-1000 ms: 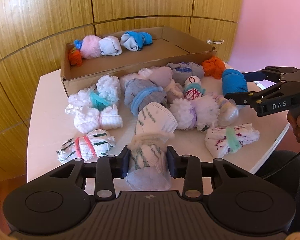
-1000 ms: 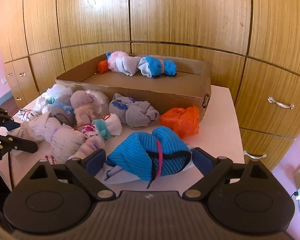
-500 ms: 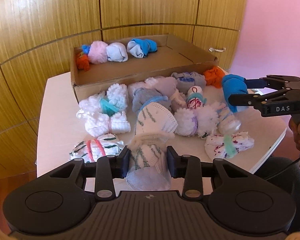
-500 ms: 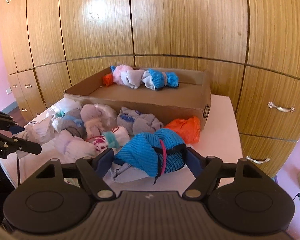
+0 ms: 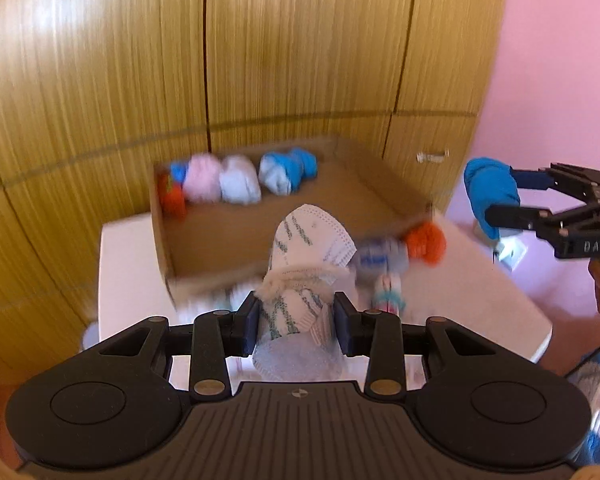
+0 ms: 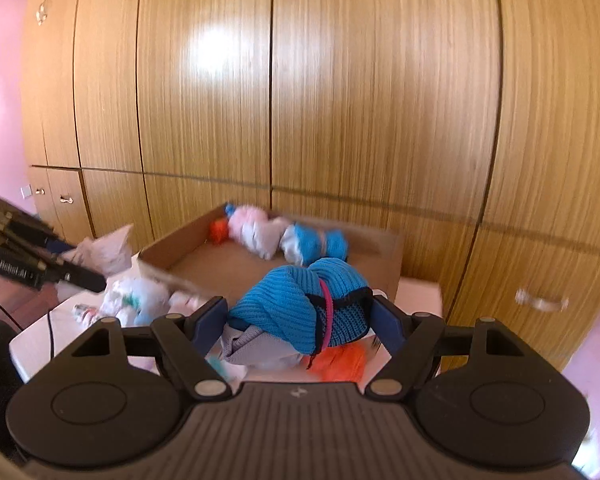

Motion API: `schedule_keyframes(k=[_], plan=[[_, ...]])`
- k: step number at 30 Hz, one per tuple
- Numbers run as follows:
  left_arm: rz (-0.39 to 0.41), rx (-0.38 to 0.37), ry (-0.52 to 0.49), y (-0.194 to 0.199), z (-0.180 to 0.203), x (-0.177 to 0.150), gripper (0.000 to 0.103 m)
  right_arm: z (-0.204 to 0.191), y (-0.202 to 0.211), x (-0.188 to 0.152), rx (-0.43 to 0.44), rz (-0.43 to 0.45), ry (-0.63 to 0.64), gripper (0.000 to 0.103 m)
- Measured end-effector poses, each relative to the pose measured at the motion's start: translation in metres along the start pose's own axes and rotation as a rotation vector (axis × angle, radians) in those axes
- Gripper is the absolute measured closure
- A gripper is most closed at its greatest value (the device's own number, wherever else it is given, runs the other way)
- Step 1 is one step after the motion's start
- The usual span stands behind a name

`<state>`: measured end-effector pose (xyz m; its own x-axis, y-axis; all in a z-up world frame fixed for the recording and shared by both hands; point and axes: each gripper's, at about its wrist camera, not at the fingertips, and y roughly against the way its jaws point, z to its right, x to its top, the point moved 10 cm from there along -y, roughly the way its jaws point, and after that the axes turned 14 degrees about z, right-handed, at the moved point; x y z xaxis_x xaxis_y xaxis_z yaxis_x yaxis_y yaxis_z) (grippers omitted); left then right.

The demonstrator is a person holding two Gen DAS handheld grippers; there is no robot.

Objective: Organize objects
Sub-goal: 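Carry both sock rolls into the box, lower them beside the others and open both tools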

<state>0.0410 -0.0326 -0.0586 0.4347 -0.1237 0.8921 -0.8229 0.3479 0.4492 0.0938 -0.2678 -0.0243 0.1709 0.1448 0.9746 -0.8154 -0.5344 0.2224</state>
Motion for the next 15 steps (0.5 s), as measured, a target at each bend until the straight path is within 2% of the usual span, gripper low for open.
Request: schedule_keyframes(k=[5, 11, 15], plan=[[0.006, -0.016, 0.04, -0.028, 0.001, 0.041, 0.059, 0.015, -0.024, 0.024, 0.01, 0.004, 0.059, 0.029], [-0.067, -0.059, 0.109, -0.092, 0.013, 0.065, 0.059, 0.026, -0.067, 0.031, 0.044, -0.038, 0.113, 0.028], [-0.132, -0.098, 0.159, -0.143, 0.025, 0.069, 0.059, 0.029, -0.098, 0.025, 0.077, -0.078, 0.161, 0.028]])
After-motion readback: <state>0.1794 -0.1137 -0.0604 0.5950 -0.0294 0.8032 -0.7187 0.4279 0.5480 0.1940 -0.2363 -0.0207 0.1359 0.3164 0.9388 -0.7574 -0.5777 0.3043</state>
